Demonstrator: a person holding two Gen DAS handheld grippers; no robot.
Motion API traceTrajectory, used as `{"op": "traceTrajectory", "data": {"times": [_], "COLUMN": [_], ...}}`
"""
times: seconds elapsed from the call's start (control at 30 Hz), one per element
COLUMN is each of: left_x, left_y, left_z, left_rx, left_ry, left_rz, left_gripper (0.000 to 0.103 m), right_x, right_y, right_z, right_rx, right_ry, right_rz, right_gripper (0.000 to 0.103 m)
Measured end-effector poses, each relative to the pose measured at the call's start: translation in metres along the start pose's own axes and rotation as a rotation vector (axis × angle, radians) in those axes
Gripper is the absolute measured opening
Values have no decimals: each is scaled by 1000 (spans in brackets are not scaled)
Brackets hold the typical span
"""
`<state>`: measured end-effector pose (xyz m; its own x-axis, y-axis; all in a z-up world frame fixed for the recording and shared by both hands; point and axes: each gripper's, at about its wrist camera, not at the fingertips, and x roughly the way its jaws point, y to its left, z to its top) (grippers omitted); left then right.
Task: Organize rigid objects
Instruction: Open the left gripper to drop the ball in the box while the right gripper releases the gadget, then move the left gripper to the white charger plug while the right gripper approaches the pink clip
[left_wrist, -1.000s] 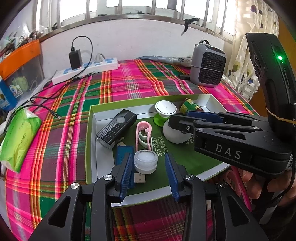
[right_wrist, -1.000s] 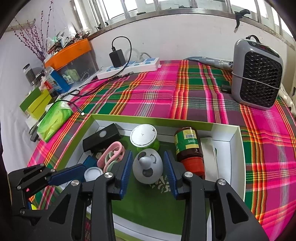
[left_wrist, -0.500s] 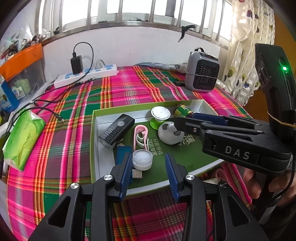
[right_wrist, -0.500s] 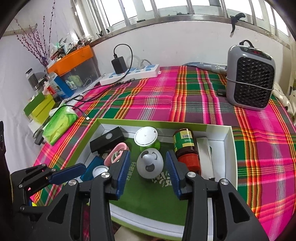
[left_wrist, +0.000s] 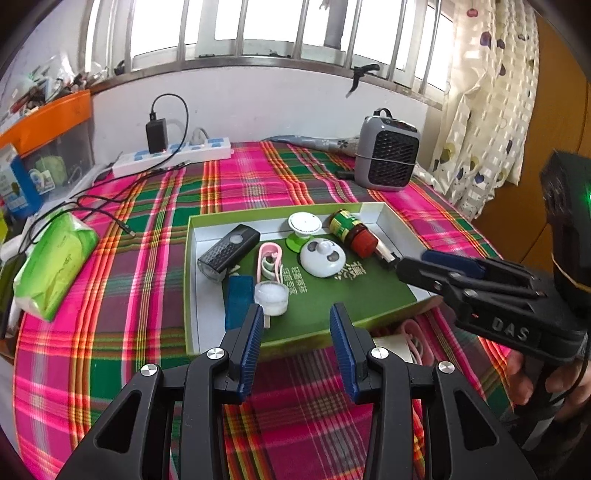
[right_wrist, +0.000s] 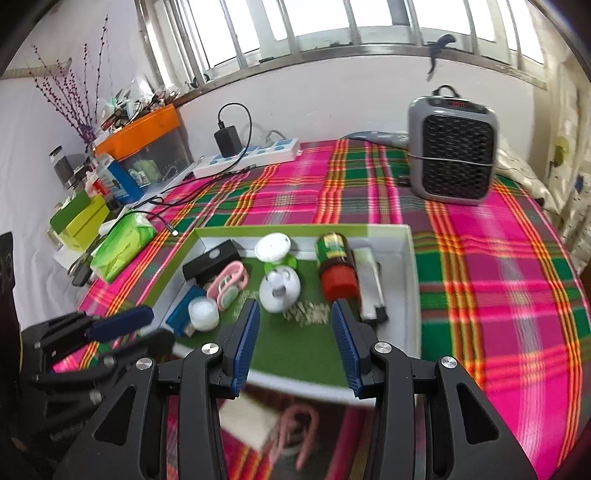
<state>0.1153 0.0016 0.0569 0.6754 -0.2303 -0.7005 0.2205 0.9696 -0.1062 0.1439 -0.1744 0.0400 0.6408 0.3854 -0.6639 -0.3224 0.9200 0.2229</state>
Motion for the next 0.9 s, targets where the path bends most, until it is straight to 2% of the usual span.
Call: {"op": "traceTrajectory", "data": {"times": [0.33,0.4,0.73,0.9], "left_x": [-8,-9,-17,-22], "left_y": [1,0,0,0], "left_z": [-25,-30,-46,-47], "left_rx": [-16,-14,-28,-27], "left_ry": [29,35,51,44], "left_rz": [-14,-18,-30,-34], "left_gripper": [36,36,36,36], "right_x": [-30,-29,-16,-18], "right_y": [5,9,18,19], "right_z": [-39,-46,-61,-63], "right_rx": [-16,-27,-60,-66], "right_ry": [-5,15,77,70], "right_rz": [-71,-51,-97,-117], "right_gripper": [42,42,42,43]}}
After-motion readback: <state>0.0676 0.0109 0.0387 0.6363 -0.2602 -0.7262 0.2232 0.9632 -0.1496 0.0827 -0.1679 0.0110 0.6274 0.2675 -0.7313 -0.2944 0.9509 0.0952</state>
